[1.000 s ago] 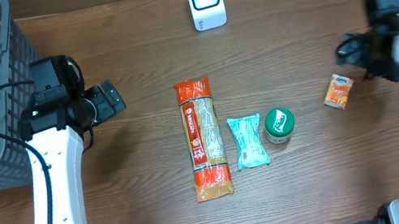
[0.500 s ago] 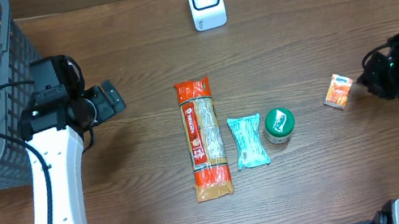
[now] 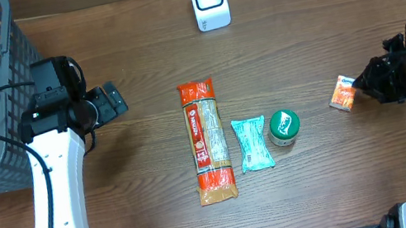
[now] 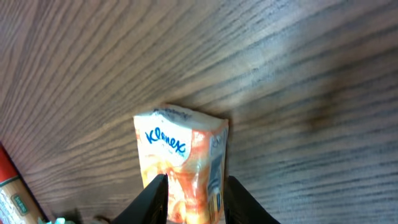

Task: Scan the item barcode

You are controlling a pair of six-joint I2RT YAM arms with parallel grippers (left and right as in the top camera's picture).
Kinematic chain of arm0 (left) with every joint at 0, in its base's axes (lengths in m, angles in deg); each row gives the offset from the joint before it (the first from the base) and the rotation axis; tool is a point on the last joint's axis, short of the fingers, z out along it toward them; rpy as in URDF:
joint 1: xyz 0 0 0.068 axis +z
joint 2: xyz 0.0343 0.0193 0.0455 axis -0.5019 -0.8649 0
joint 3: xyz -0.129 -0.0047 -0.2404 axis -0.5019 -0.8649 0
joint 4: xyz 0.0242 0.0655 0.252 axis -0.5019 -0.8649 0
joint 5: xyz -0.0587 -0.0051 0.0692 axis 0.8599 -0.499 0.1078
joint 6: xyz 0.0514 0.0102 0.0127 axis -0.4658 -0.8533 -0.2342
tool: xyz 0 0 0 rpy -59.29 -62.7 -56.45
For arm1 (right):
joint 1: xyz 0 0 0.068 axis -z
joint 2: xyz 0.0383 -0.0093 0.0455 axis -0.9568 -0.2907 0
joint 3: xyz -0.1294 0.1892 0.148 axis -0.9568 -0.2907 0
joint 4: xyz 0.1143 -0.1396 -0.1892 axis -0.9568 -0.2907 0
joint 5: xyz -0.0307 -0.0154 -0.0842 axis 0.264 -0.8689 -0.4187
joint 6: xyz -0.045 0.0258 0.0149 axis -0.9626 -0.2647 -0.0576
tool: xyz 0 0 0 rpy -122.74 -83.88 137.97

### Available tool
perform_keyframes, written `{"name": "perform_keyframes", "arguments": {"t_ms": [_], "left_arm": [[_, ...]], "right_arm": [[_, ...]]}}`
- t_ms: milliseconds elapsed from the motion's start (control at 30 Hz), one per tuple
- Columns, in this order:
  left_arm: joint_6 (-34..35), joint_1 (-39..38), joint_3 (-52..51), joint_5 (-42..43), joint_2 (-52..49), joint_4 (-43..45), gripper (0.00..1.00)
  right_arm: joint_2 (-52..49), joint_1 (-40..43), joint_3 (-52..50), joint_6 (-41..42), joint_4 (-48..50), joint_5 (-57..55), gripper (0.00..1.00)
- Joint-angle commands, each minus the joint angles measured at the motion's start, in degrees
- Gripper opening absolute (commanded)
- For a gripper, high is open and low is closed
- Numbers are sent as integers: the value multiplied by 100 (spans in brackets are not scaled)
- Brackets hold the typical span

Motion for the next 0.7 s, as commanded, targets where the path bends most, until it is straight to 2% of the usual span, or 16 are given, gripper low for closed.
{"name": "perform_keyframes", "arguments": {"t_ms": [0,233,333,433,467,500,667], "left_arm": [[-66,-7,26,22,0,2,100],[-68,-7,26,22,0,2,100],[-66,-7,26,22,0,2,100],[-66,-7,26,22,0,2,100],[-66,-7,26,22,0,2,100],[-68,-7,26,22,0,2,100],[-66,-7,26,24,0,2,100]], "right_arm": [[72,-28,-258,-48,203,70,30],[72,-28,-835,-50,925,92,29],[74,-28,-861,-50,1010,90,20],[74,-26,-857,-48,1163,96,16],[74,-20,-857,-50,1198,94,8],[74,-13,-841,-50,1224,94,5],[76,4,-315,-52,769,282,4]]}}
